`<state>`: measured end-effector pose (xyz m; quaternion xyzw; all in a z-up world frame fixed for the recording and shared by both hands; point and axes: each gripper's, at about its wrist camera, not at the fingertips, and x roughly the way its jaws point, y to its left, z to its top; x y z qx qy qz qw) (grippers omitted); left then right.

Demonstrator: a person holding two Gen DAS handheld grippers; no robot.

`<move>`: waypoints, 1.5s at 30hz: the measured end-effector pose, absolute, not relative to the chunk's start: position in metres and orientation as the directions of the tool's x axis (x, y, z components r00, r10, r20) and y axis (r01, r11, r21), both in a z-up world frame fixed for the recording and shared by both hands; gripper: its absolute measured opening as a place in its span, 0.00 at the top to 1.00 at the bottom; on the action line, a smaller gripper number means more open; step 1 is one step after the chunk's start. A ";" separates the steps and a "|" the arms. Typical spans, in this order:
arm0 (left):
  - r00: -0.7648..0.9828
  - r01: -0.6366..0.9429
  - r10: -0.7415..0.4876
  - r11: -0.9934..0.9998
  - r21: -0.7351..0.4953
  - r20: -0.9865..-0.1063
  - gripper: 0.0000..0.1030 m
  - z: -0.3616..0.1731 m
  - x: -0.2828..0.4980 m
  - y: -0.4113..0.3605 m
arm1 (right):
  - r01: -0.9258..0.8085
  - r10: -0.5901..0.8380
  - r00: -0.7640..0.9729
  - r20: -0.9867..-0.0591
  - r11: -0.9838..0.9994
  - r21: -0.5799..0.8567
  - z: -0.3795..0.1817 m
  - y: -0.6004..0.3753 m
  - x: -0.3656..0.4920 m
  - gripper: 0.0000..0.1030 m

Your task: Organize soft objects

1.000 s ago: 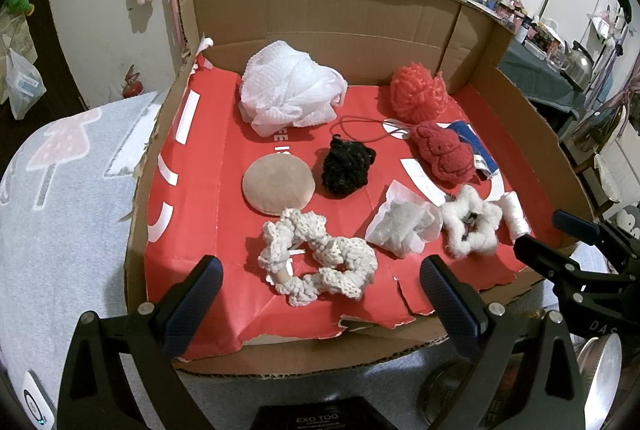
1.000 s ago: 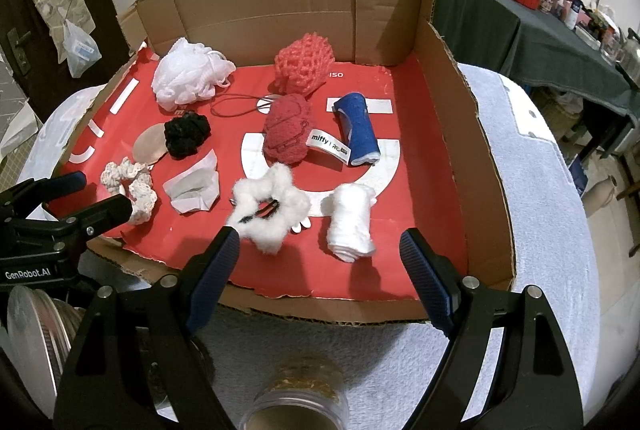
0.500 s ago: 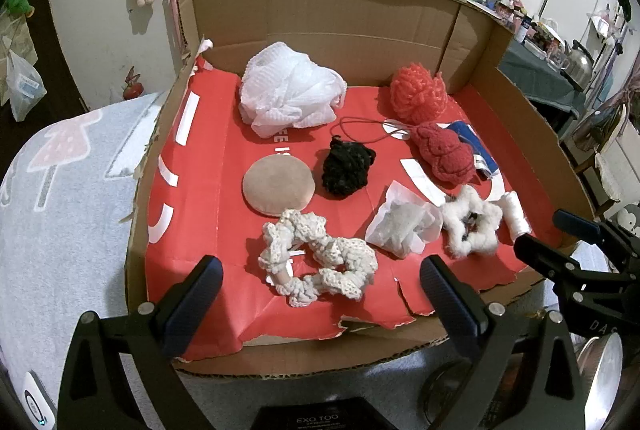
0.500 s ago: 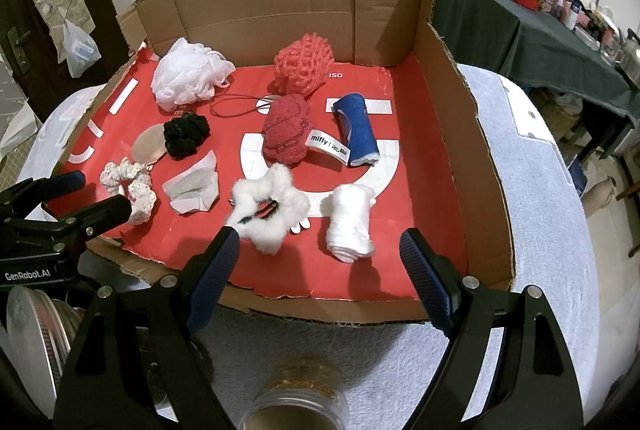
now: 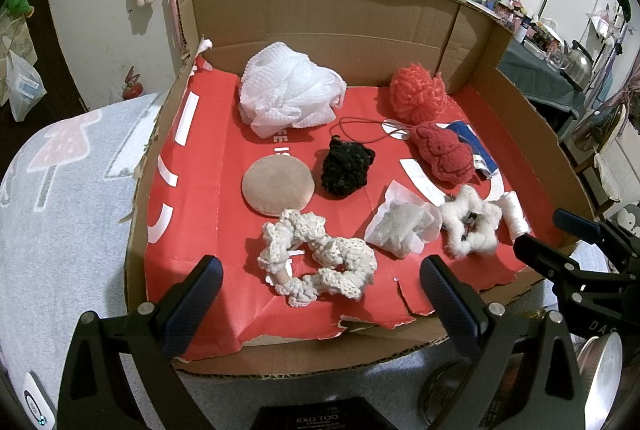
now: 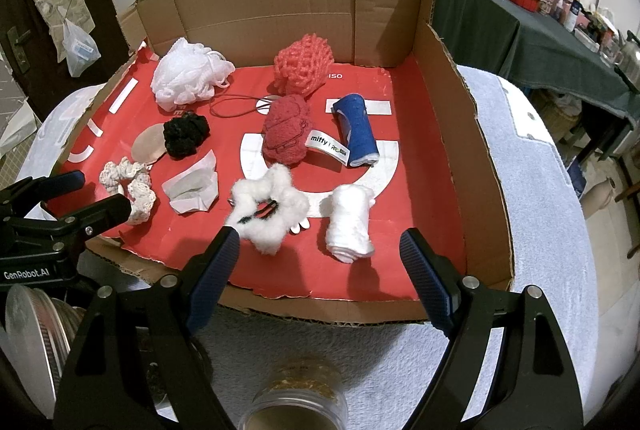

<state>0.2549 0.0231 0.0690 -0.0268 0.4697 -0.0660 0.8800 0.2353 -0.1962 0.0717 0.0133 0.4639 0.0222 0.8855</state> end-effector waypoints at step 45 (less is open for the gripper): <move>0.787 0.111 -0.155 0.988 -0.110 -0.597 0.00 0.127 0.083 0.026 | -0.040 -0.002 0.787 -0.617 0.998 -0.054 0.132 -0.177 0.075 0.09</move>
